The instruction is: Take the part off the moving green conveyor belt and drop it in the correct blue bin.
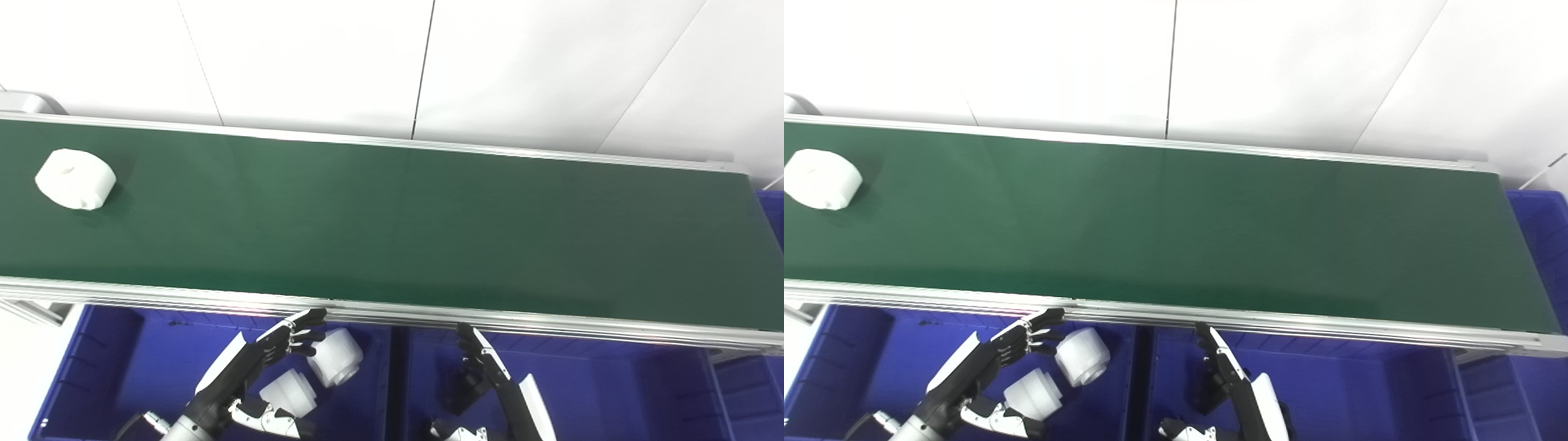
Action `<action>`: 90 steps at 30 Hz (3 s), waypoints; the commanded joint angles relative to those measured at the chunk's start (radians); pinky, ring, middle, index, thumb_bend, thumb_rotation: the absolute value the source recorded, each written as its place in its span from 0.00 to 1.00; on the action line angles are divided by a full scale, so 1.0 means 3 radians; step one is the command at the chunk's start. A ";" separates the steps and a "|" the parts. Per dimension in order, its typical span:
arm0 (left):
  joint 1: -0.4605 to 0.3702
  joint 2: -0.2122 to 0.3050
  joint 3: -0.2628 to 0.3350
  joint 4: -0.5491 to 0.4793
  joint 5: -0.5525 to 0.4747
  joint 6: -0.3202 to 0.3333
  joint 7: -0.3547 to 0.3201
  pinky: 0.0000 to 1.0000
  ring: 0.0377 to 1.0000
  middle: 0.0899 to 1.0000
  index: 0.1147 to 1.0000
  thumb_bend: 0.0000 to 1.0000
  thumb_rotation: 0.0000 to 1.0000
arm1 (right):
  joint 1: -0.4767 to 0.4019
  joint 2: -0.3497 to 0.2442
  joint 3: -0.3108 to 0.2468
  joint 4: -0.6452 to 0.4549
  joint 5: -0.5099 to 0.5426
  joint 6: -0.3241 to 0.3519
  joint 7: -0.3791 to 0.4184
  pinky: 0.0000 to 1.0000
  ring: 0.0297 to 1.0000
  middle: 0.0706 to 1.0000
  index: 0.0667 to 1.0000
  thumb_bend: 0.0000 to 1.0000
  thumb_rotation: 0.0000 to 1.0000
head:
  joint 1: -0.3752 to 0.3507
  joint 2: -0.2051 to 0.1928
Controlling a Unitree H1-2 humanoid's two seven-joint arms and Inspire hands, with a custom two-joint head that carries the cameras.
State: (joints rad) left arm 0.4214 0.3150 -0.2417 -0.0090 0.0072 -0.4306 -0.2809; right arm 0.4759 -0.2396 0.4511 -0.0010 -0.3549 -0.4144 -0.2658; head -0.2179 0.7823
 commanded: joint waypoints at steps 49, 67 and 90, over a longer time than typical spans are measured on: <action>0.0082 -0.0119 0.0017 -0.0192 0.0107 -0.0111 0.0015 0.73 0.80 0.86 0.86 0.80 0.30 | 0.0144 -0.0115 -0.0122 -0.0264 0.0072 -0.0185 0.0030 0.79 0.86 0.88 0.92 0.87 0.59 | 0.0258 0.0074; 0.0121 -0.0141 0.0027 -0.0234 0.0142 -0.0082 0.0009 0.72 0.79 0.86 0.86 0.81 0.30 | 0.0162 -0.0135 -0.0100 -0.0272 0.0085 -0.0185 0.0001 0.79 0.85 0.86 0.92 0.86 0.57 | 0.0396 0.0107; 0.0072 -0.0150 0.0011 -0.0153 0.0176 -0.0089 0.0014 0.72 0.79 0.86 0.86 0.81 0.31 | 0.0142 -0.0140 -0.0151 -0.0203 0.0139 -0.0185 -0.0005 0.78 0.83 0.86 0.91 0.87 0.59 | 0.0446 0.0098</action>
State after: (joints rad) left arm 0.4463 0.2664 -0.2419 -0.0454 0.0712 -0.4252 -0.2790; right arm 0.5137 -0.2784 0.4098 -0.0417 -0.3123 -0.4144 -0.2534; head -0.0874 0.8115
